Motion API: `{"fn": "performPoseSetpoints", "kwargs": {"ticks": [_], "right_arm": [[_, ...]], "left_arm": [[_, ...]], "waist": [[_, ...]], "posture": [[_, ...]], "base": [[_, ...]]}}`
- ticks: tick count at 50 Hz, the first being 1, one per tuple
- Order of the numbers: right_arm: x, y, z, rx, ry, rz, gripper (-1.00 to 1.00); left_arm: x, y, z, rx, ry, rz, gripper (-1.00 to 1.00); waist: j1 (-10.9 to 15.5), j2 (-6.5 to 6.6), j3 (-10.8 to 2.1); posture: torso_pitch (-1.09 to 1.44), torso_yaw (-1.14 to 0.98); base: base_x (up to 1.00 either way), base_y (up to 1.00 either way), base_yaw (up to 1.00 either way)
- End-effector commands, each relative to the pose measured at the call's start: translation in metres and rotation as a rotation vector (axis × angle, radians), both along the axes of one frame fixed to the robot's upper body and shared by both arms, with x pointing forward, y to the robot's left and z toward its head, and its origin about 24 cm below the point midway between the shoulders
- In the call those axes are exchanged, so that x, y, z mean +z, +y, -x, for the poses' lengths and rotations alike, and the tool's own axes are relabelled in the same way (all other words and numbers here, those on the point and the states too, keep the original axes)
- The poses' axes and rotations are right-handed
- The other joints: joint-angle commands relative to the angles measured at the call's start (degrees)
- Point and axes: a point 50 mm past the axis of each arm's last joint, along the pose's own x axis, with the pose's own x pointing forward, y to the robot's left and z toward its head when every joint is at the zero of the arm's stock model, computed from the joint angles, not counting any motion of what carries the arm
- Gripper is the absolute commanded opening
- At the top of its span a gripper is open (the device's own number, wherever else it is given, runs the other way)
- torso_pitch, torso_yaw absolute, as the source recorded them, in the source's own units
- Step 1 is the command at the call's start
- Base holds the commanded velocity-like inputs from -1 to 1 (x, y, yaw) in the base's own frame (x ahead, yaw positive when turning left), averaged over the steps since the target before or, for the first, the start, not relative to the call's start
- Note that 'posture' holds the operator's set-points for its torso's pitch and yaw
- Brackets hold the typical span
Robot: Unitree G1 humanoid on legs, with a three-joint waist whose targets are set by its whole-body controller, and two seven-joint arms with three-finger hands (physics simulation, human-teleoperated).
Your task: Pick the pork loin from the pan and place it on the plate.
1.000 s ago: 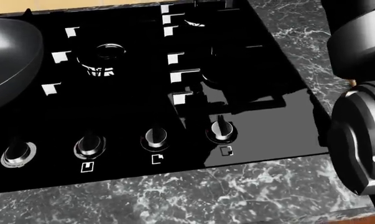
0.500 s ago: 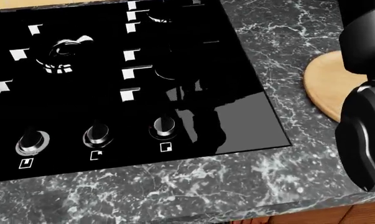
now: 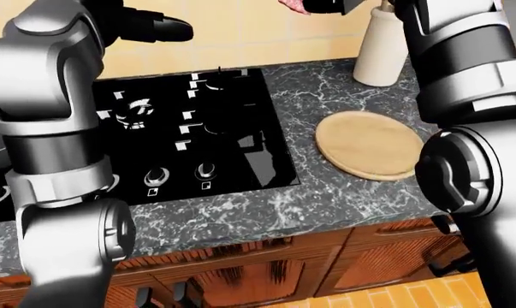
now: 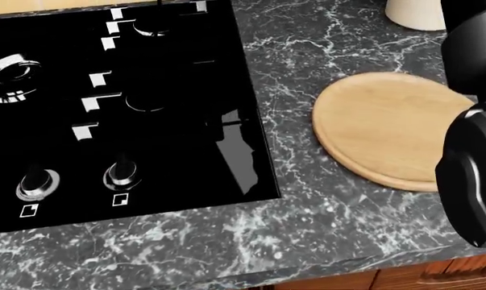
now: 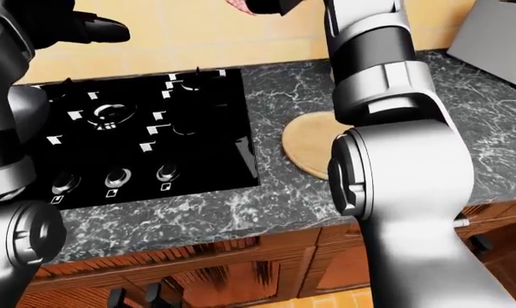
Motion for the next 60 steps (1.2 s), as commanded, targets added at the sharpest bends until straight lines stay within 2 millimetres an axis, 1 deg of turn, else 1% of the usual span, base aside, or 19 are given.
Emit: {"fn": "performPoseSetpoints", "kwargs": {"ticks": [1, 4, 5, 10, 15, 17, 18, 20, 28, 31, 32, 34, 41, 44, 45, 49, 50, 55, 60], "right_arm": [[0.032, 0.006, 0.014, 0.030, -0.132, -0.009, -1.00], [0.033, 0.006, 0.015, 0.029, -0.134, -0.011, -1.00], [0.033, 0.006, 0.015, 0.030, -0.133, -0.010, -1.00], [0.033, 0.006, 0.015, 0.031, -0.131, -0.010, -1.00], [0.032, 0.005, 0.015, 0.035, -0.132, -0.008, -1.00], [0.034, 0.006, 0.015, 0.036, -0.137, -0.007, -1.00], [0.034, 0.005, 0.015, 0.034, -0.138, -0.010, -1.00], [0.034, 0.001, 0.016, 0.028, -0.137, -0.014, -1.00], [0.034, -0.002, 0.016, 0.020, -0.139, -0.019, -1.00], [0.035, 0.000, 0.016, 0.025, -0.139, -0.020, -1.00], [0.035, 0.000, 0.017, 0.025, -0.140, -0.020, -1.00], [0.036, 0.000, 0.017, 0.027, -0.140, -0.018, -1.00], [0.036, 0.002, 0.017, 0.033, -0.139, -0.015, -1.00], [0.035, 0.002, 0.017, 0.032, -0.137, -0.015, -1.00], [0.035, 0.002, 0.017, 0.031, -0.137, -0.014, -1.00], [0.032, 0.004, 0.015, 0.041, -0.132, -0.012, -1.00], [0.031, 0.005, 0.015, 0.044, -0.131, -0.014, -1.00], [0.025, 0.010, 0.013, 0.079, -0.104, 0.017, -1.00], [0.013, 0.017, 0.010, 0.123, -0.072, 0.053, -1.00]], "left_arm": [[0.017, 0.002, 0.008, 0.010, -0.078, -0.006, 1.00], [0.017, 0.001, 0.008, 0.009, -0.078, -0.007, 1.00], [0.017, 0.001, 0.008, 0.009, -0.078, -0.007, 1.00], [0.016, 0.000, 0.008, 0.006, -0.076, -0.009, 1.00], [0.017, -0.001, 0.008, 0.005, -0.077, -0.009, 1.00], [0.017, -0.001, 0.008, 0.005, -0.077, -0.009, 1.00], [0.016, -0.001, 0.008, 0.004, -0.077, -0.010, 1.00], [0.015, -0.002, 0.009, 0.003, -0.076, -0.009, 1.00], [0.016, -0.001, 0.009, 0.006, -0.077, -0.010, 1.00], [0.014, 0.000, 0.008, 0.007, -0.074, -0.009, 1.00], [0.015, 0.000, 0.008, 0.008, -0.075, -0.009, 1.00], [0.017, 0.001, 0.009, 0.009, -0.078, -0.008, 1.00], [0.017, 0.001, 0.008, 0.011, -0.078, -0.013, 1.00], [0.017, 0.000, 0.008, 0.009, -0.079, -0.013, 1.00], [0.017, 0.000, 0.008, 0.009, -0.079, -0.011, 1.00], [0.019, 0.001, 0.009, 0.010, -0.080, -0.009, 1.00], [0.018, 0.001, 0.009, 0.010, -0.079, -0.010, 1.00], [0.018, 0.001, 0.009, 0.013, -0.079, -0.009, 1.00], [0.017, 0.001, 0.009, 0.012, -0.077, -0.010, 1.00]], "waist": [[0.1, -0.12, -1.81], [-0.3, 3.59, -2.73], [-0.2, 1.40, -2.32], [-0.8, 1.13, -3.22], [-0.4, -2.82, -2.44], [-0.2, -7.51, -3.25], [-0.4, -5.01, -2.52], [-0.3, -5.11, -2.51], [0.1, -0.33, -1.75], [-0.4, 3.32, -2.58], [-0.2, 1.28, -2.37], [-0.8, 2.29, -2.87], [-0.6, -1.51, -2.32], [-0.2, -7.38, -3.19], [-0.4, -5.28, -2.60], [-0.1, -3.52, -2.75], [-0.3, -3.02, -1.45], [-0.6, -3.52, 0.52], [-1.9, -1.74, 0.41]], "posture": [[0.00, 0.00], [0.00, 0.00], [0.00, 0.00], [0.00, 0.00], [0.00, 0.00], [0.00, 0.00], [0.00, 0.00], [0.00, 0.00], [0.00, 0.00], [0.00, 0.00], [0.00, 0.00], [0.00, 0.00], [0.00, 0.00], [0.00, 0.00], [0.00, 0.00], [0.00, 0.00], [0.00, 0.00], [0.00, 0.00], [0.00, 0.00]], "base": [[0.00, -0.29, 0.00], [0.00, -0.29, 0.00], [0.00, -0.29, 0.00], [0.00, -0.29, 0.00], [0.00, -0.29, 0.00], [0.00, -0.29, 0.00], [0.00, -0.29, 0.00], [0.00, -0.29, 0.00], [0.00, -0.29, 0.00], [0.00, -0.29, 0.00], [0.00, -0.30, 0.00], [0.00, -0.29, 0.00], [0.00, -0.29, 0.00], [0.00, -0.29, 0.00], [0.00, -0.30, 0.00], [0.00, -0.27, 0.00], [0.00, 0.00, 0.00], [0.00, 0.00, 0.00], [0.00, 0.00, 0.00]]}}
